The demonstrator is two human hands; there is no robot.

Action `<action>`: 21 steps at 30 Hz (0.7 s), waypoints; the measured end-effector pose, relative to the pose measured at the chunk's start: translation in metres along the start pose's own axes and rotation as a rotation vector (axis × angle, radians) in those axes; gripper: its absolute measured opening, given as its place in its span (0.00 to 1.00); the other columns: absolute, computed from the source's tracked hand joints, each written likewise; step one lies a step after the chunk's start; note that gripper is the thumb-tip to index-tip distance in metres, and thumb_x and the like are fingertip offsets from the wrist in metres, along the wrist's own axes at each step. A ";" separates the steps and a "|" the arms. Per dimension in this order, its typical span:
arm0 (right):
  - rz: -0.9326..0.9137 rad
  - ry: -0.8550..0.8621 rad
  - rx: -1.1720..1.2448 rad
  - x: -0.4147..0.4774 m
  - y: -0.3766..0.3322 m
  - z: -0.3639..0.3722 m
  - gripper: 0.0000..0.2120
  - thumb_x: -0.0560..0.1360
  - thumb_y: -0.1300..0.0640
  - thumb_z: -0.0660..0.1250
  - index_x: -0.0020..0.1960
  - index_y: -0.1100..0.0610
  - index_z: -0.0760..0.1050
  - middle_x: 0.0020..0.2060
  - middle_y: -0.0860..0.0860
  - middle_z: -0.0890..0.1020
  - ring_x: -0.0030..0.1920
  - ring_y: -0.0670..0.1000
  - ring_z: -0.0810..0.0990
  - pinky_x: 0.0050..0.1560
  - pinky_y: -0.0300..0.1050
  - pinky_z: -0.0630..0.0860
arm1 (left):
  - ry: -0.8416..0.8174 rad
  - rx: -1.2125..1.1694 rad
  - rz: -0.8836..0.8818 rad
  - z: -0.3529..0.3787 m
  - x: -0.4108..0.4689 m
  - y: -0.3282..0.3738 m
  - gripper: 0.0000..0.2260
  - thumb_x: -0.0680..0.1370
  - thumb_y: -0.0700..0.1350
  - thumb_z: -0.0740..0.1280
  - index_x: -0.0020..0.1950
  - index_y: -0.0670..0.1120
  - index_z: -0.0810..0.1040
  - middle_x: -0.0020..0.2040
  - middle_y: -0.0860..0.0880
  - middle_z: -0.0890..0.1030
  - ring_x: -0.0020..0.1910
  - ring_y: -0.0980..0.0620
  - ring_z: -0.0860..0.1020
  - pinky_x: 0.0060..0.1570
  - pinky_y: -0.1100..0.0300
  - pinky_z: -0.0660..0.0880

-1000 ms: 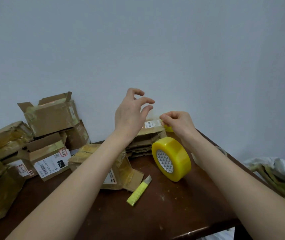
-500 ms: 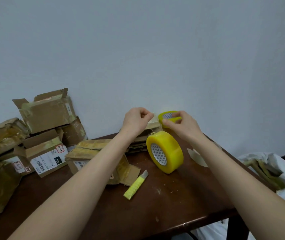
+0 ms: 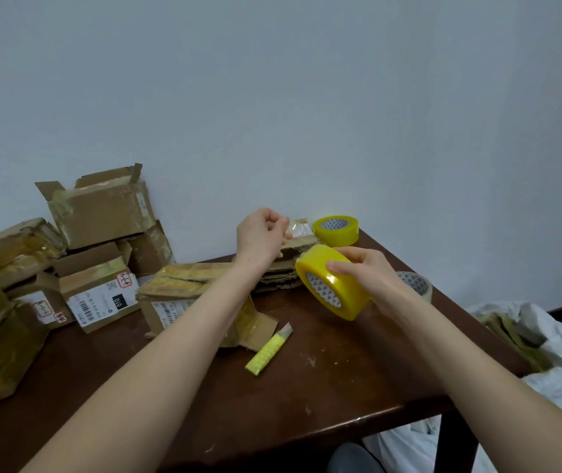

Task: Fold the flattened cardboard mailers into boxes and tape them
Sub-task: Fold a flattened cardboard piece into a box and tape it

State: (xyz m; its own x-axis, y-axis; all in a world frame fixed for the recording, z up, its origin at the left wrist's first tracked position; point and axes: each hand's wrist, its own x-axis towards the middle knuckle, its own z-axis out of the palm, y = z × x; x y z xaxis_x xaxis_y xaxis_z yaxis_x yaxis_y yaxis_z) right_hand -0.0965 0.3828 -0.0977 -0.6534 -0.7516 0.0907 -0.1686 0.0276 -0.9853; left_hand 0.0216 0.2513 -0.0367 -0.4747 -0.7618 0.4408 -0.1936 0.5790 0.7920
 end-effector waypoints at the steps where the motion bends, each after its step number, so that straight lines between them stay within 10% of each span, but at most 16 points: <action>1: -0.008 0.022 -0.007 -0.001 0.001 0.000 0.20 0.72 0.54 0.73 0.64 0.53 0.78 0.56 0.52 0.81 0.53 0.53 0.81 0.57 0.54 0.78 | -0.001 0.004 0.018 0.002 -0.001 0.001 0.05 0.80 0.42 0.63 0.46 0.43 0.76 0.38 0.49 0.81 0.33 0.59 0.77 0.25 0.65 0.73; 9: -0.082 0.049 -0.168 -0.003 0.003 0.005 0.19 0.73 0.52 0.72 0.63 0.50 0.77 0.55 0.50 0.81 0.55 0.53 0.80 0.58 0.55 0.77 | -0.016 0.018 -0.027 -0.008 0.001 -0.005 0.05 0.79 0.42 0.66 0.45 0.43 0.79 0.35 0.49 0.82 0.30 0.59 0.78 0.26 0.64 0.74; 14: -0.143 0.130 -0.590 -0.002 0.003 0.020 0.22 0.73 0.46 0.69 0.66 0.44 0.74 0.61 0.50 0.79 0.61 0.55 0.76 0.59 0.52 0.75 | -0.076 0.570 0.009 -0.018 0.002 -0.029 0.09 0.81 0.49 0.58 0.52 0.47 0.76 0.46 0.49 0.82 0.47 0.48 0.78 0.49 0.51 0.76; 21: -0.143 0.020 -1.144 -0.004 0.025 0.055 0.20 0.77 0.45 0.65 0.68 0.48 0.71 0.64 0.51 0.74 0.66 0.54 0.72 0.60 0.49 0.71 | 0.082 0.658 0.060 -0.073 0.003 -0.053 0.11 0.81 0.47 0.57 0.54 0.49 0.79 0.51 0.49 0.82 0.51 0.47 0.77 0.48 0.54 0.74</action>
State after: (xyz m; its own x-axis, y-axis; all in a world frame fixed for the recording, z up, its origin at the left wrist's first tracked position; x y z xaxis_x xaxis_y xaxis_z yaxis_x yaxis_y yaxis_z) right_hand -0.0571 0.3504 -0.1307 -0.5842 -0.7857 0.2037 -0.8060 0.5322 -0.2591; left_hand 0.0927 0.1972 -0.0463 -0.4390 -0.7275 0.5272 -0.6648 0.6578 0.3540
